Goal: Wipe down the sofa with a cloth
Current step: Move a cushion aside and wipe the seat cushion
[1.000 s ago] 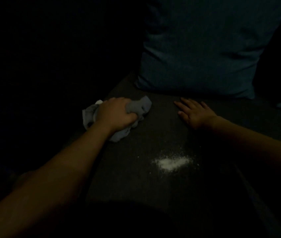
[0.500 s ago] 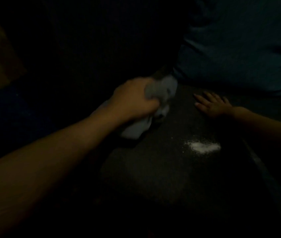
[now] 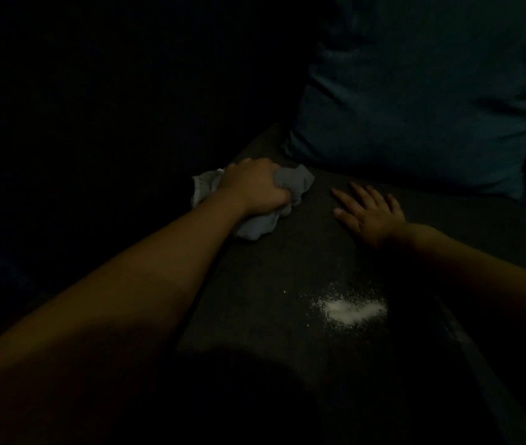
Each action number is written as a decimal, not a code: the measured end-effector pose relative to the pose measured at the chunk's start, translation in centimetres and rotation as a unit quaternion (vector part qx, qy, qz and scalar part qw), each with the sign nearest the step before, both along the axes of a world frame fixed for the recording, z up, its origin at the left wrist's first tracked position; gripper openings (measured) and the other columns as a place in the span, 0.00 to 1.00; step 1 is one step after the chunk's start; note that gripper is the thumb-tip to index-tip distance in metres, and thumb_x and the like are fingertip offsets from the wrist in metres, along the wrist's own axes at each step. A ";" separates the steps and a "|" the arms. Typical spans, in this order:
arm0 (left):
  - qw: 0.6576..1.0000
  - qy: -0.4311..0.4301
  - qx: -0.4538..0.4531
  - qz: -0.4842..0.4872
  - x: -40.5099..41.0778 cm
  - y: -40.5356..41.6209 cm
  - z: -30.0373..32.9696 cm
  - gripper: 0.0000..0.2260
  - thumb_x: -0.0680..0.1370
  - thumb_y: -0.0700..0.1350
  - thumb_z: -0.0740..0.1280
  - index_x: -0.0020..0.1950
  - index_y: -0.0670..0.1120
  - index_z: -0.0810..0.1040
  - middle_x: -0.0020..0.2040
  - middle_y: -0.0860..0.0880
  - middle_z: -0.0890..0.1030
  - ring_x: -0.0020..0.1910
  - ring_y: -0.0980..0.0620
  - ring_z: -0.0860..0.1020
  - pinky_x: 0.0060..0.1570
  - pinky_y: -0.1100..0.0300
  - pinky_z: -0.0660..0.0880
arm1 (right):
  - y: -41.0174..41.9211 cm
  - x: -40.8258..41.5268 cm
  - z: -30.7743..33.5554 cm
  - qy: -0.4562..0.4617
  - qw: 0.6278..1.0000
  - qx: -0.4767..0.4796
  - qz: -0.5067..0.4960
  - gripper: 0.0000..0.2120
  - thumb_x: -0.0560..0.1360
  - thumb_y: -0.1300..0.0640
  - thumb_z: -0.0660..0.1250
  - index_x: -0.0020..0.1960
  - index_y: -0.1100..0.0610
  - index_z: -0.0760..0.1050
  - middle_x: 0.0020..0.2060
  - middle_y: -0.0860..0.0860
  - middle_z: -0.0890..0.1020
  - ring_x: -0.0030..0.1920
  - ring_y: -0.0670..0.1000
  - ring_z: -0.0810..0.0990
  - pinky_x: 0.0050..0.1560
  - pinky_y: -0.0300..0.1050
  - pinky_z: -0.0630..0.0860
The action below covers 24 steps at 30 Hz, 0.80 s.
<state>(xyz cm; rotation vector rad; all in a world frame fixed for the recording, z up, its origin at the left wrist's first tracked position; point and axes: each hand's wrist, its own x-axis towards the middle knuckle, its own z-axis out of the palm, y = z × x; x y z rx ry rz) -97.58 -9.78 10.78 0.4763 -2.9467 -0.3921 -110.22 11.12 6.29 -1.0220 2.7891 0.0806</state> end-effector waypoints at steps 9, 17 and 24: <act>0.994 0.018 -0.011 -0.109 20.1 10.1 -1.1 0.25 0.63 0.65 0.57 0.53 0.54 0.77 0.52 0.56 0.78 0.51 0.50 0.75 0.53 0.53 0.71 | 0.4 2.1 1.4 -0.033 0.999 0.002 -0.030 0.26 0.78 0.35 0.41 0.75 0.36 0.39 0.77 0.47 0.41 0.77 0.54 0.40 0.72 0.65 0.39; 0.983 0.052 0.158 -0.080 22.0 11.1 3.1 0.19 0.62 0.61 0.63 0.44 0.50 0.80 0.44 0.49 0.81 0.46 0.48 0.81 0.46 0.49 0.77 | 5.2 1.5 4.8 -0.090 0.989 -0.082 -0.086 0.25 0.81 0.41 0.46 0.75 0.48 0.59 0.77 0.52 0.55 0.76 0.56 0.54 0.73 0.62 0.51; 0.982 0.106 0.158 -0.018 1.1 7.4 5.0 0.06 0.61 0.56 0.63 0.31 0.56 0.75 0.36 0.52 0.79 0.43 0.45 0.81 0.43 0.52 0.79 | 11.3 -2.0 1.0 0.000 0.990 -0.084 -0.109 0.24 0.79 0.37 0.45 0.75 0.36 0.52 0.77 0.46 0.52 0.76 0.52 0.50 0.73 0.64 0.46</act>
